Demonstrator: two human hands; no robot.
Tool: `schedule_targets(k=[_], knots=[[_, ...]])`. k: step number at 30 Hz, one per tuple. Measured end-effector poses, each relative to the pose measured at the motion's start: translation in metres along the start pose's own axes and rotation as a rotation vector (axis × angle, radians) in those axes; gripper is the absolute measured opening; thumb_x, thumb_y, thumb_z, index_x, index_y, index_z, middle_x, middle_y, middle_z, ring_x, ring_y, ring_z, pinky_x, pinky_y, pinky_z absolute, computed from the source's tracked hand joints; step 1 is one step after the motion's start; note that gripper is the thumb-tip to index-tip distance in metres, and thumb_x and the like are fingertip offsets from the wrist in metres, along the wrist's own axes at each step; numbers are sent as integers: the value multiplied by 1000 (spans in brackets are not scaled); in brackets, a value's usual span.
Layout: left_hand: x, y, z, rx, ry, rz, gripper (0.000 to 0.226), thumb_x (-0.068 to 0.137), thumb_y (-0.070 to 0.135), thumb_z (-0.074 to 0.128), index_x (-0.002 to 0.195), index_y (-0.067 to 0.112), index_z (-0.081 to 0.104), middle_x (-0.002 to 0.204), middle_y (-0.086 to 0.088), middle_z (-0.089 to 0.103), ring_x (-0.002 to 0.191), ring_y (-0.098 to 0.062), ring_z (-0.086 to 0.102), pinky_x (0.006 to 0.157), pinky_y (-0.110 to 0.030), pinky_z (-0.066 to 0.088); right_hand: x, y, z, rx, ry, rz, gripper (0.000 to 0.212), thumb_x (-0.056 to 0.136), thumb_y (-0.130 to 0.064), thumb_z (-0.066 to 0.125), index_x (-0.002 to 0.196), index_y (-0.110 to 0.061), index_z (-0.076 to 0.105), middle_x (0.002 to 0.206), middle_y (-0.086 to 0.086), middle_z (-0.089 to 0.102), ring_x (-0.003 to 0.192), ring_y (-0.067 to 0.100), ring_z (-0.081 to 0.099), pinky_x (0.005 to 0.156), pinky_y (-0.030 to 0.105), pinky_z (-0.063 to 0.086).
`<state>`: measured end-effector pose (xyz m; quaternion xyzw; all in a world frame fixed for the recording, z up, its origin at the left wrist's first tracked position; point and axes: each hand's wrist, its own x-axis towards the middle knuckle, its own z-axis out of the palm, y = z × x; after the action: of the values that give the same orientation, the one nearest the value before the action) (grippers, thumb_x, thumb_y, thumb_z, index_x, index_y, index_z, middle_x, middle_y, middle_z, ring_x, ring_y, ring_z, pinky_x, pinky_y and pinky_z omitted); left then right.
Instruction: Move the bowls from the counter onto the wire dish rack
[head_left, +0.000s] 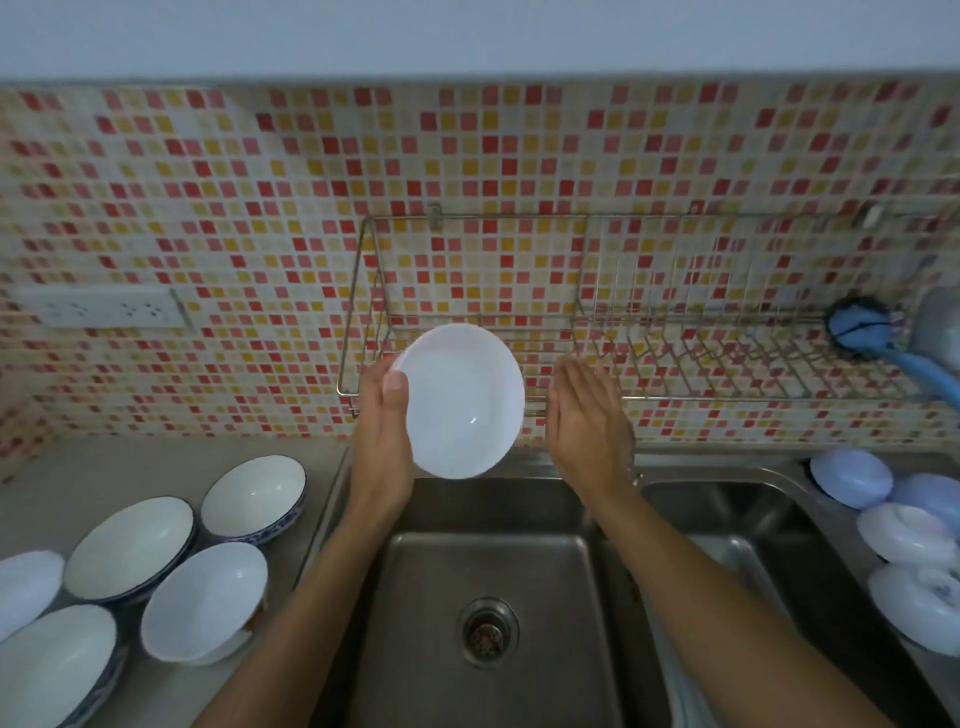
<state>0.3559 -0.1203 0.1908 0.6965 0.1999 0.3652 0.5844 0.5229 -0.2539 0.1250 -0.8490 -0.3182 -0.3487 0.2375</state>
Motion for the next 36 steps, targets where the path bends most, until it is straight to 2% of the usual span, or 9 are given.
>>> schedule_targets(k=[3,6,9,12,15,23,28,31,36], knots=[[27,18,16,93,-5,101,43,95,53,36,135,36,33,118,18,46,106,-6,52,72,-16,47,1,-3,3,19,59,21,52,103,-32,26,122,-1,63,123,16,65,120,28,60,110,47,39],[57,25,37,255,-72,269,51,91,55,40,138,37,30,136,9,41,119,-13,48,91,-32,50,0,-1,5,4,83,1,48,102,-30,30,123,0,62,126,16,64,122,28,58,110,47,39],[84,17,57,554,-165,375,63,90,57,44,145,33,25,149,-1,33,129,-20,40,100,-35,41,-1,-1,9,16,121,14,46,102,-29,32,124,0,62,127,16,62,124,27,56,114,44,33],[102,1,70,878,-299,526,71,87,55,55,148,30,26,147,-8,36,128,-26,39,105,-40,37,-2,-2,11,22,148,19,46,103,-27,32,124,1,61,129,16,61,126,27,54,114,44,33],[112,-17,77,1056,-418,606,82,80,52,67,147,22,30,147,-8,40,132,-28,37,114,-45,26,-3,-2,12,6,167,9,43,100,-25,36,125,0,60,130,15,60,127,27,54,113,44,33],[125,-27,89,1081,-504,610,91,67,43,81,144,20,39,139,-9,44,124,-30,39,107,-41,28,-4,-1,18,8,208,0,39,96,-21,47,126,0,60,132,15,60,128,26,52,120,35,20],[128,-32,91,1108,-527,586,92,69,46,79,146,24,34,146,-5,38,132,-29,32,113,-42,21,-4,-2,18,23,192,12,40,98,-24,44,126,-1,60,132,14,60,128,26,52,117,38,25],[129,-35,90,1105,-578,568,87,76,48,73,148,25,30,154,-1,32,140,-27,26,117,-47,13,-4,-3,17,31,183,20,41,99,-25,42,127,-1,59,132,14,59,129,26,51,117,39,26],[125,-42,87,941,-591,497,69,84,41,66,145,27,36,154,0,35,141,-25,26,117,-51,16,-4,-2,20,42,177,20,40,97,-21,46,129,0,58,134,14,58,131,25,50,117,39,27]])
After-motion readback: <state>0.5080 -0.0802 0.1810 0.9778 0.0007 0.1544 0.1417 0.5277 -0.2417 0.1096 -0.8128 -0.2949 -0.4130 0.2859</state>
